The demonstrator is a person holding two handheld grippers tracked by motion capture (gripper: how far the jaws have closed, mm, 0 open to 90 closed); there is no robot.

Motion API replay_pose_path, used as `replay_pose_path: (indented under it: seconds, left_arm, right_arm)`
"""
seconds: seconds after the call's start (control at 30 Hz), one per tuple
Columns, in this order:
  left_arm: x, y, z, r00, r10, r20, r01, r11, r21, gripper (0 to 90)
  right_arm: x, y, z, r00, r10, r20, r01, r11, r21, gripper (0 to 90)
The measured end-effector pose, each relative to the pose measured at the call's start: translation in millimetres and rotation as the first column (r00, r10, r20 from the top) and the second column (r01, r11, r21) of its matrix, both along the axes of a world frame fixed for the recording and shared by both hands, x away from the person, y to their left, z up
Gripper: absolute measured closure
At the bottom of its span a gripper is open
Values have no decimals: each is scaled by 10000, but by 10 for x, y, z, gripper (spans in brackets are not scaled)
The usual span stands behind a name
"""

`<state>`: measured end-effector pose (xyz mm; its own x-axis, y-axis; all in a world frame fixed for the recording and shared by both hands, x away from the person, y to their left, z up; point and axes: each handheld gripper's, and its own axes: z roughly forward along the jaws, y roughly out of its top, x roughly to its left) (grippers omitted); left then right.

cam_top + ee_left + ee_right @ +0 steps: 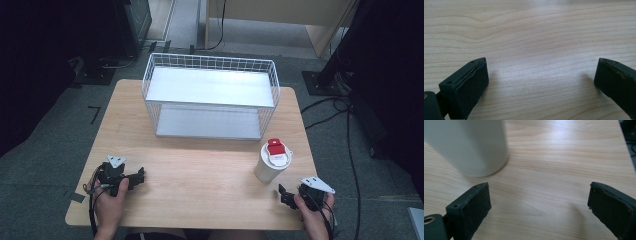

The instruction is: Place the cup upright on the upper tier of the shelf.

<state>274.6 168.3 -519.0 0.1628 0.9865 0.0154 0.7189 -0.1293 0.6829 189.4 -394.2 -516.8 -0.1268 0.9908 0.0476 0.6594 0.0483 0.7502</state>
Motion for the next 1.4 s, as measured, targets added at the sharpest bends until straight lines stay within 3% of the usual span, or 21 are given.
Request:
replay_pose_path:
  seconds: [0.33, 0.47, 0.7, 1.13, 1.4]
  left_arm:
    - [0, -1, 0, 10000, 14, 0, -14, 10000, -11, 0]
    - [0, -1, -1, 10000, 15, 4, -15, 10000, -16, 0]
    - [0, -2, 0, 10000, 16, 2, -16, 10000, -15, 0]
    - [0, -1, -1, 10000, 15, 2, -15, 10000, -14, 0]
    - [0, -2, -1, 10000, 18, 0, -18, 10000, -26, 0]
  right_arm:
    - [21, 207, 98, 9940, 811, 728, -844, 9955, 435, 41]
    - [60, 335, 151, 9875, 1116, 1113, -1191, 9908, 635, 33]
    - [135, 432, 260, 9798, 1063, 1697, -1282, 9840, 1236, 33]
    - [311, 565, 324, 9779, 411, 2051, -677, 9899, 1243, 64]
    - [399, 682, 307, 9654, -212, 2600, -63, 9945, 1046, 105]
